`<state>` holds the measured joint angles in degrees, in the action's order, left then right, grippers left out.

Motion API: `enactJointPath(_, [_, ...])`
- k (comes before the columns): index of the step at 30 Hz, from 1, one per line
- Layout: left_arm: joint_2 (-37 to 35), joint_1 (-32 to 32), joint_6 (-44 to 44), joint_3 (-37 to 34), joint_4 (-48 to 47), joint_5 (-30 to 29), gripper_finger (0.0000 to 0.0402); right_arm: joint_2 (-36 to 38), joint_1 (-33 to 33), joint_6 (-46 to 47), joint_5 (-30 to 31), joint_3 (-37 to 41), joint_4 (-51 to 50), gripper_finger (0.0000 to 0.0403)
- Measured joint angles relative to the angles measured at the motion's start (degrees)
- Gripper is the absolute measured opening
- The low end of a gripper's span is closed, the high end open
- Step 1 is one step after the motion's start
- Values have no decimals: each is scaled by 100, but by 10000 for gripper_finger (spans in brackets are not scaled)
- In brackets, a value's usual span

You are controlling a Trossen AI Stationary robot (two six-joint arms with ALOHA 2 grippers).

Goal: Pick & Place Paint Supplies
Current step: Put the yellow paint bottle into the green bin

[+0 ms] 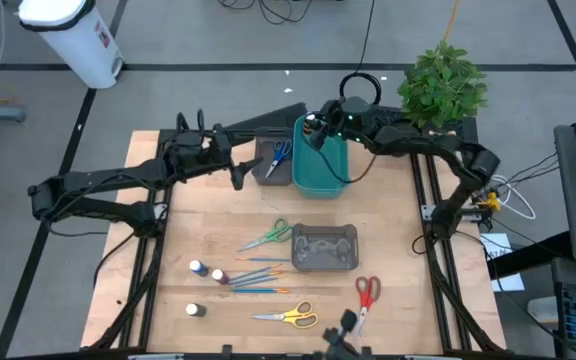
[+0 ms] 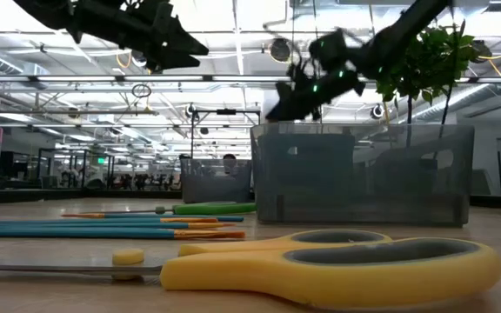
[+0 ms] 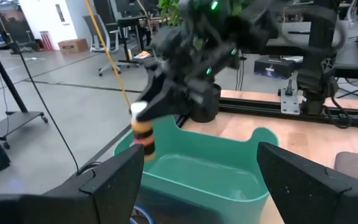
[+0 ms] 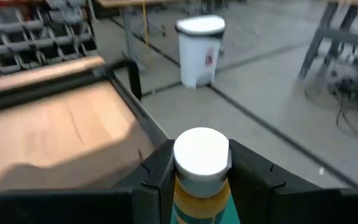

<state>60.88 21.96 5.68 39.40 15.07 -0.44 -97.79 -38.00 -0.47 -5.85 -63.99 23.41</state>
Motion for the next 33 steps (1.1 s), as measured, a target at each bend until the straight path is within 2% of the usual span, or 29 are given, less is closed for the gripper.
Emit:
enactJointPath(5, [0,0,3,0,2,-3,308,-602,-173,194,-319,2,247,104])
enactJointPath(12, [0,0,4,0,4,-6,302,-976,-179,143,-323,0,270,104])
enactJointPath(26, [0,0,9,0,7,-8,323,-1218,-173,-63,-323,-2,178,105])
enactJointPath(28, [0,0,10,0,4,-9,320,-1218,-171,-63,-323,-2,174,126])
enactJointPath(33, [0,0,10,0,7,-10,309,-1218,-168,-63,-321,-2,163,219])
